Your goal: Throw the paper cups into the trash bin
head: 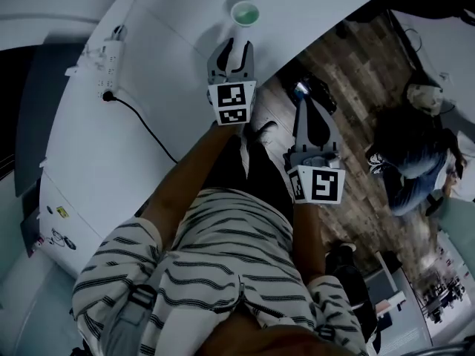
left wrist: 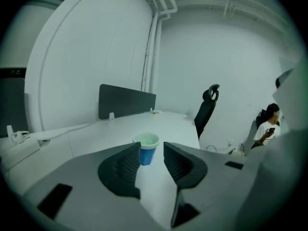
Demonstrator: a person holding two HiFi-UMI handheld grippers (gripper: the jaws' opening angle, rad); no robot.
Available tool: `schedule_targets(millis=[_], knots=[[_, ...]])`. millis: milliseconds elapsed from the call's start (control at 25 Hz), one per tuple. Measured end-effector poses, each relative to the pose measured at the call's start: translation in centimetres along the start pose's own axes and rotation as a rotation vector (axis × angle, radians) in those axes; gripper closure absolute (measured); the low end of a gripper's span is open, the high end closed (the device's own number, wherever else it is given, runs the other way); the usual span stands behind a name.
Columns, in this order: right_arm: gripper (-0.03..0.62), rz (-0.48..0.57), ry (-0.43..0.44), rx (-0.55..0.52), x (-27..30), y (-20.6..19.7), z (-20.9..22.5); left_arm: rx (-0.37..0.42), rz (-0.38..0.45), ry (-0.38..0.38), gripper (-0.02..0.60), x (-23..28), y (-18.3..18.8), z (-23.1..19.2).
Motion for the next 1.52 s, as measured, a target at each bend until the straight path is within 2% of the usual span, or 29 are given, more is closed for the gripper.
schedule_targets(millis=[280, 640, 1040, 1520], knots=[[0.583, -0.021, -0.01, 0.007, 0.7, -1.2, 0.1, 0.023, -0.031, 0.0, 0.376, 2.5, -2.1, -0.3], [0.583, -0.036, -0.023, 0.013, 1.8, -2.3, 0.0, 0.056, -0.024, -0.017, 0.313, 5.0, -3.4, -0.7], [0.583, -0.071, -0.023, 0.006, 2.7, -3.9, -1.0, 0.083, -0.021, -0.023, 0.284, 7.8, -4.6, -1.4], [0.583, -0.079, -0.054, 0.005, 2.6, -4.3, 0.0, 0.085, -0.027, -0.036, 0.284, 10.7, -3.6, -1.9]])
Point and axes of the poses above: the fingertips, and each gripper's own axes: x forward along the fingers, z to its right, y out of its top, the point moved 1 cm from there along -x, backward along the fingers, and after that the axes turned 8 degrees about x, right-handed, at the moved point
